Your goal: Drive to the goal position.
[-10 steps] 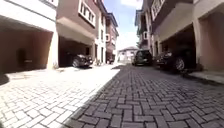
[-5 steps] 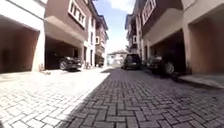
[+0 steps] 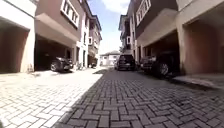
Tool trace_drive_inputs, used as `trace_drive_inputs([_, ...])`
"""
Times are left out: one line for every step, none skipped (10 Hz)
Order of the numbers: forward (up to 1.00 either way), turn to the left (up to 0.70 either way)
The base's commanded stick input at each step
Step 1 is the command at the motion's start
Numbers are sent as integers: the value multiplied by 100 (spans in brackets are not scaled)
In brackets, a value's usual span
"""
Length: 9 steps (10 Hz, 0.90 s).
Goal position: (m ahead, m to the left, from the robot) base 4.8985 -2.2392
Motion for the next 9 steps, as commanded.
trace_drive_inputs([50, 0])
trace_drive_inputs([50, 0])
trace_drive_inputs([50, 0])
trace_drive_inputs([50, 15])
trace_drive_inputs([50, 49])
trace_drive_inputs([50, 28])
trace_drive_inputs([50, 11])
trace_drive_inputs([50, 16])
trace_drive_inputs([50, 40])
